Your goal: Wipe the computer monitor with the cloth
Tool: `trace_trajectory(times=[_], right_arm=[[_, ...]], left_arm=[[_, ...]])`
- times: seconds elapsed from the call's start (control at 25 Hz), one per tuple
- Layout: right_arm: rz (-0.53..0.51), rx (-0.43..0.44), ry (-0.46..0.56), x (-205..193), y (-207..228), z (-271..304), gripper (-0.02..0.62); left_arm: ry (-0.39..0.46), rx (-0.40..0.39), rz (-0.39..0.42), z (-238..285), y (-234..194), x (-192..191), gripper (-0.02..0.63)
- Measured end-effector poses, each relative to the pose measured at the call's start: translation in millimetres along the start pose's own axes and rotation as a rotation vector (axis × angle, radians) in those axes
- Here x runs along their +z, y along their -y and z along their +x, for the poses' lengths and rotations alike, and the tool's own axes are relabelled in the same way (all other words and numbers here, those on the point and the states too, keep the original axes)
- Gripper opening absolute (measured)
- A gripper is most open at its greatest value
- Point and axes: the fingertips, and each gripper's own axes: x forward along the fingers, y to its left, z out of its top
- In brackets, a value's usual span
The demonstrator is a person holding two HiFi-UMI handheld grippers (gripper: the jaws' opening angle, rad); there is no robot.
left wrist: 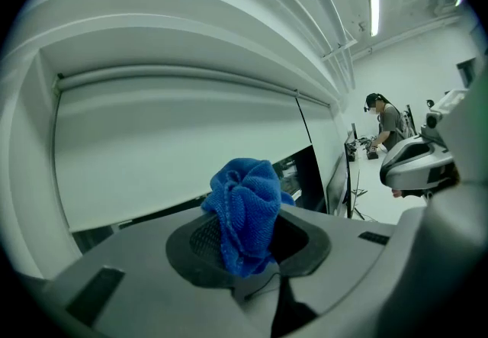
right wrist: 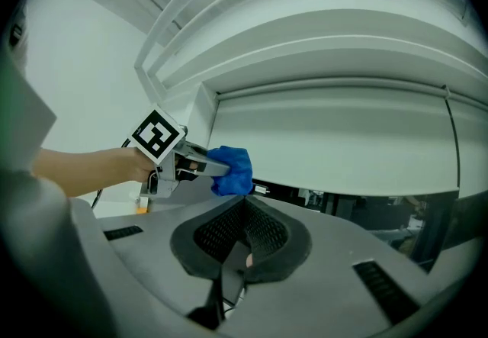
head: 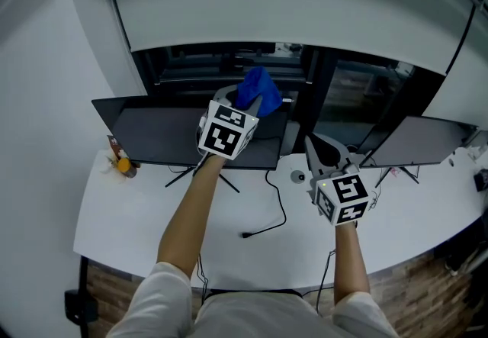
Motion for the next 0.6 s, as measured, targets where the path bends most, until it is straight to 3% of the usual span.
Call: trace_trajectory(times=[0.6], right_arm=[[-0.022, 0.086, -0.023, 22, -98, 66, 0.015]], left_arm=[[-0.002, 0.171, -0.05, -85, -130, -52, 0.117]])
